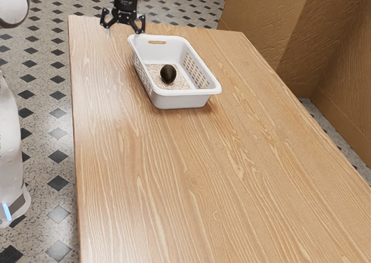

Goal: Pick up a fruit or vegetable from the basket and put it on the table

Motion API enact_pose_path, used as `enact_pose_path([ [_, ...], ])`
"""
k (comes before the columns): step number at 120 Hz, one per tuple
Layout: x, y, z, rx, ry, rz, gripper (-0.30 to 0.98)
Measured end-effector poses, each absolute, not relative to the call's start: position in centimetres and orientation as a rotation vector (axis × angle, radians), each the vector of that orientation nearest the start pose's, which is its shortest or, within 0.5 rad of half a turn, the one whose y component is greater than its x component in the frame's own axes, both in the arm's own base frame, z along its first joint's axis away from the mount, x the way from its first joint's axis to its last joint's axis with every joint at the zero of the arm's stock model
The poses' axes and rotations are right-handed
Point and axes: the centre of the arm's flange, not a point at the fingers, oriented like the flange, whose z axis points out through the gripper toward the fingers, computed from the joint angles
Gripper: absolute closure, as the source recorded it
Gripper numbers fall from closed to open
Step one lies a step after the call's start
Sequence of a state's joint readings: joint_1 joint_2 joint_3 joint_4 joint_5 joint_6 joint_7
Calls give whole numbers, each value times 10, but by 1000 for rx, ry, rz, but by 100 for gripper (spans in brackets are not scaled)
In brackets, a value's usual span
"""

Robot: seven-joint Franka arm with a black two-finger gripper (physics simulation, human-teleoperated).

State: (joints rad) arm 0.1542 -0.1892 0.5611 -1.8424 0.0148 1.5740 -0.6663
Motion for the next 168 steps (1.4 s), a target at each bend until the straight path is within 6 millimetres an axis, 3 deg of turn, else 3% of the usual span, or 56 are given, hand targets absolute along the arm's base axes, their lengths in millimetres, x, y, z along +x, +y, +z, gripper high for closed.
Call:
enact_pose_path([
  [6, 359, 364, 580, -2464, -2054, 159, 2],
  [14, 375, 385, 579, -2426, -2048, 139, 2],
  [25, 404, 390, 564, -2452, -2023, 134, 2],
  [33, 427, 378, 555, -2512, -1982, 128, 2],
  [51, 483, 321, 544, -2683, -1814, 119, 1],
  [57, 483, 324, 543, -2692, -1816, 109, 1],
  [64, 480, 351, 541, -2655, -1868, 83, 1],
  [69, 489, 363, 540, -2646, -1889, 56, 1],
  [81, 511, 370, 536, -2668, -1886, 2, 1],
  [102, 513, 392, 507, -2693, -1918, 27, 1],
  [135, 532, 399, 471, -2765, -1873, 75, 1],
  [158, 560, 384, 442, -2826, -1797, 114, 1],
  [168, 564, 384, 434, -2829, -1791, 123, 7],
])
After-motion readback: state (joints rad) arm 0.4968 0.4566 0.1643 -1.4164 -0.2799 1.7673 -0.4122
